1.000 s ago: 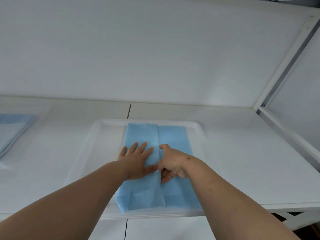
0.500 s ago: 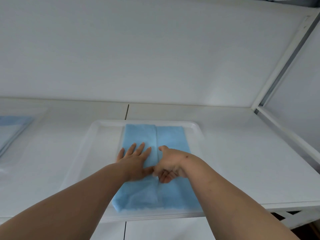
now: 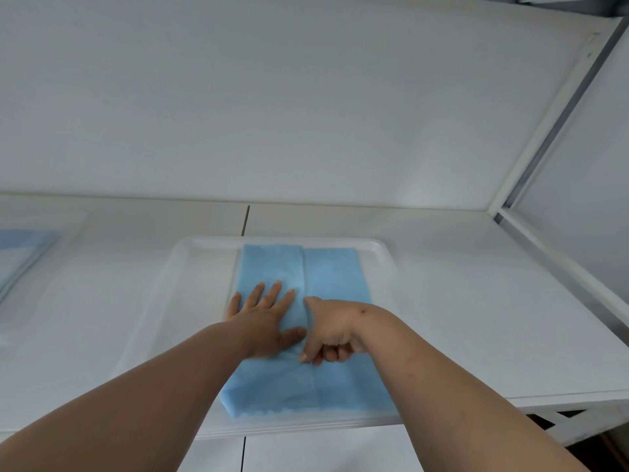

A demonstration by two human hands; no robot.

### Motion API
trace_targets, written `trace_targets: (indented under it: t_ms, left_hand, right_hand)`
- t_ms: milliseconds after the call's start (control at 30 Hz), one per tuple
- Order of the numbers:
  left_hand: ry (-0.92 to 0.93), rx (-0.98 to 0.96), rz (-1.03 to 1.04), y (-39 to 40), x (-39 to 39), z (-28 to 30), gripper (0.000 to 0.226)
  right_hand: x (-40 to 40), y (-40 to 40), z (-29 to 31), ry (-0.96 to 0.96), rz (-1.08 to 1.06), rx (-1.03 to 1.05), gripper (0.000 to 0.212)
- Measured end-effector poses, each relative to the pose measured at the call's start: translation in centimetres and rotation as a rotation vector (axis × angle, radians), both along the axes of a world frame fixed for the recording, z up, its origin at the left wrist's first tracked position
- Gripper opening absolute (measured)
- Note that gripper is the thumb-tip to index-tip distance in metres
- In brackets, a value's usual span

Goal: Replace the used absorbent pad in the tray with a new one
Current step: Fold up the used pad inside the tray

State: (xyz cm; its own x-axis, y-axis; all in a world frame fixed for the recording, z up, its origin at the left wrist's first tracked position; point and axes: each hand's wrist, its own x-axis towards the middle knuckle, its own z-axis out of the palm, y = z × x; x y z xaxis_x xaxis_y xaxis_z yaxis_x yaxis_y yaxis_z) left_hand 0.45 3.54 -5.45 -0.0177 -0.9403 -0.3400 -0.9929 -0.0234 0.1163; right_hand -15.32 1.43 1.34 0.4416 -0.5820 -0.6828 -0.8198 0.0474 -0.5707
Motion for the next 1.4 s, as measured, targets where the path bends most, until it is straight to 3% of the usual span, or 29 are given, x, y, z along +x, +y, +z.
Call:
trace_targets:
  t_ms: [133, 267, 467, 667, 900, 1000, 1167, 1400]
  left_hand:
    - [0.021, -0.026, 0.004, 0.0, 0.1, -0.1, 0.084]
    - [0.009, -0.052, 0.006, 0.2, 0.3, 0.0, 0.089]
    - [0.07, -0.077, 0.044, -0.1, 0.7, 0.1, 0.08]
    - [0.166, -0.162, 0.198, -0.2, 1.4, 1.3, 0.078]
    - [0.273, -0.199, 0.528, 0.0, 3.7, 3.1, 0.07]
    - [0.272, -0.162, 0.558, 0.0, 4.3, 3.5, 0.048]
    - [0.251, -0.058, 0.531, 0.0, 4.2, 3.9, 0.004]
    - [0.437, -0.052, 0.681, 0.4, 4.8, 3.6, 0.014]
  right_hand:
    - [-0.1, -0.1, 0.2, 0.066, 0.03, -0.049, 0.079]
    - [0.4, -1.0, 0.6, 0.048, -0.058, -0.237, 0.071]
    - [1.3, -0.8, 0.1, 0.288, 0.29, -0.43, 0.06]
    - [2.2, -1.2, -0.1, 0.238, 0.294, -0.61, 0.036]
    - [2.9, -1.7, -0.8, 0.251, 0.369, -0.524, 0.026]
    - [3.3, -2.2, -1.2, 0.267, 0.381, -0.545, 0.014]
    - [4.1, -2.5, -2.2, 0.312, 0.379, -0.569, 0.014]
    - [4.3, -3.1, -2.8, 0.316, 0.361, -0.538, 0.012]
